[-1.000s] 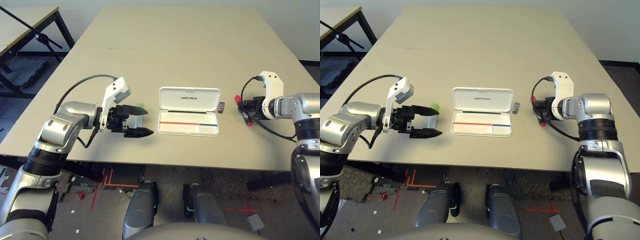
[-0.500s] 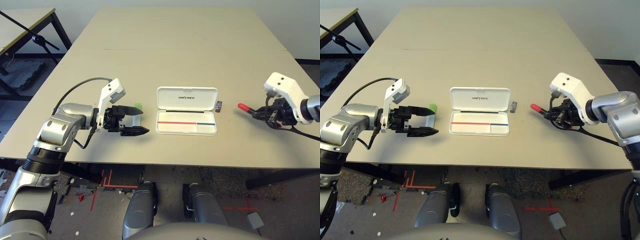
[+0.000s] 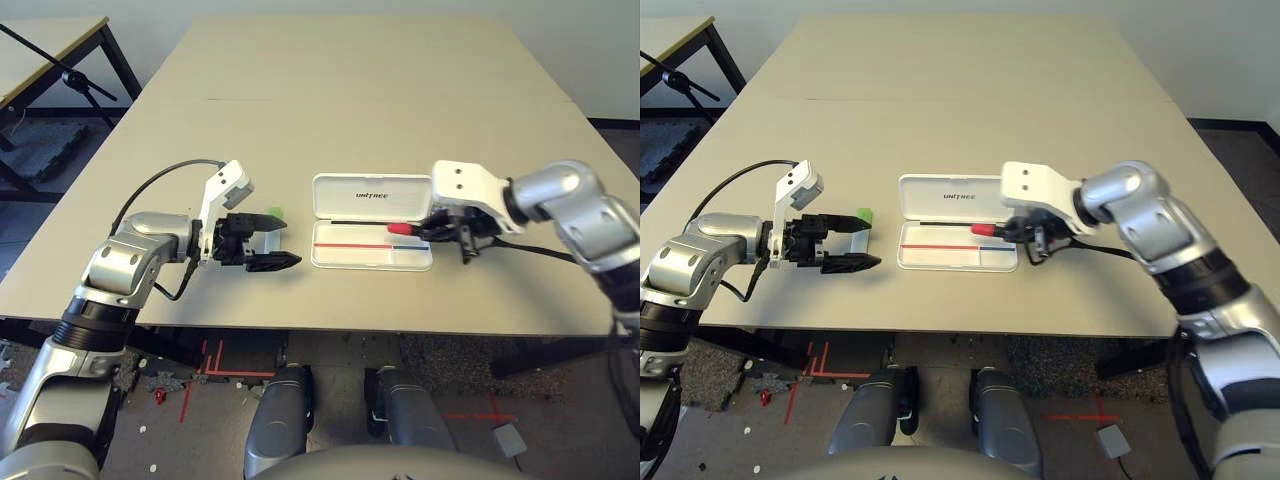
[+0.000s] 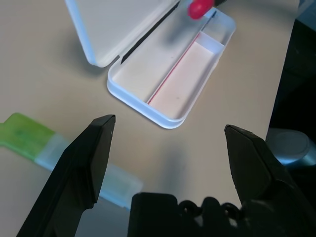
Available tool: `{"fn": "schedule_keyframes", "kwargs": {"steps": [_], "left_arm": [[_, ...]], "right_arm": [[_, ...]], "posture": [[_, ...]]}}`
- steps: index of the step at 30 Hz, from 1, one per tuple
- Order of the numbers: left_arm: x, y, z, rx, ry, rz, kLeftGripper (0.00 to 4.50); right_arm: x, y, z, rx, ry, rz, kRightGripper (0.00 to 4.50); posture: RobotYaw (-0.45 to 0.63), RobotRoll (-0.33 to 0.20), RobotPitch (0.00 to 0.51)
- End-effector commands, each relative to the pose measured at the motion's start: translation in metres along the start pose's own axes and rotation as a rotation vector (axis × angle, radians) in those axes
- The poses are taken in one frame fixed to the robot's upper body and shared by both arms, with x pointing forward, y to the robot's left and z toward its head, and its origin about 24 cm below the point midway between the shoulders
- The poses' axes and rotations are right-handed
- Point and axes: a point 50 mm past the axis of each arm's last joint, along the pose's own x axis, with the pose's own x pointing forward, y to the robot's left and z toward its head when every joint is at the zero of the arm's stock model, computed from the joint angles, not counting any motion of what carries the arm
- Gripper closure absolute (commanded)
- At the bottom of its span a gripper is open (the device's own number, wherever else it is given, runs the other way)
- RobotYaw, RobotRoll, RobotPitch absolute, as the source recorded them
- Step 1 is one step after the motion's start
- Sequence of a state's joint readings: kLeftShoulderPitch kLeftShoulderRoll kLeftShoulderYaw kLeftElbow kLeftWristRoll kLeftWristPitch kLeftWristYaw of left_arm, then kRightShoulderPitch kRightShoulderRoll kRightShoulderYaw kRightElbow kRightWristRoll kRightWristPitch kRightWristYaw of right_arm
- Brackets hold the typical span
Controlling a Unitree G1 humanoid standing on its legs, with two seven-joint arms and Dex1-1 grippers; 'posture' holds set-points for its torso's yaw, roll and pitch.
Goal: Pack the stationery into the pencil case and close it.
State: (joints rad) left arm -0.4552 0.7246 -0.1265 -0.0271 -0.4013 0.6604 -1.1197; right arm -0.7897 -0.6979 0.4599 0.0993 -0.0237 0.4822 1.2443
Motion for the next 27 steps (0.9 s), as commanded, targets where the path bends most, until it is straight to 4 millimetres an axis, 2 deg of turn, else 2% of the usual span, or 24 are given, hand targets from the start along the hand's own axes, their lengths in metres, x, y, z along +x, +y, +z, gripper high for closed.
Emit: {"fn": "schedule_keyframes", "kwargs": {"steps": [1, 11, 14, 21, 22, 27], "left_arm": [[-0.004, 0.000, 0.001, 0.006, 0.005, 0.024, 0.00], [-0.007, 0.000, 0.002, 0.006, 0.025, 0.048, 0.00], [-0.007, 0.001, 0.002, -0.002, 0.030, 0.061, 0.00], [-0.001, 0.000, 0.008, -0.065, 0.027, 0.128, 0.00], [0.000, 0.001, 0.009, -0.072, 0.027, 0.144, 0.00], [0.005, 0.005, 0.017, -0.159, 0.046, 0.275, 0.00]], "right_arm": [[0.011, -0.004, 0.004, -0.013, 0.013, 0.002, 4.03], [0.030, -0.007, 0.011, -0.072, 0.008, 0.002, 4.03], [0.032, -0.006, 0.010, -0.074, 0.007, 0.002, 3.04], [0.025, -0.006, 0.001, -0.063, -0.021, -0.016, 0.26], [0.023, -0.005, 0.000, -0.071, -0.030, -0.016, 0.05], [0.007, -0.003, -0.015, -0.004, -0.129, -0.027, 0.05]], "posture": [[0.30, 0.000, 0.056], [0.32, 0.000, 0.065], [0.32, 0.000, 0.068], [0.31, 0.000, 0.067], [0.31, 0.000, 0.067], [0.30, 0.000, 0.072]]}}
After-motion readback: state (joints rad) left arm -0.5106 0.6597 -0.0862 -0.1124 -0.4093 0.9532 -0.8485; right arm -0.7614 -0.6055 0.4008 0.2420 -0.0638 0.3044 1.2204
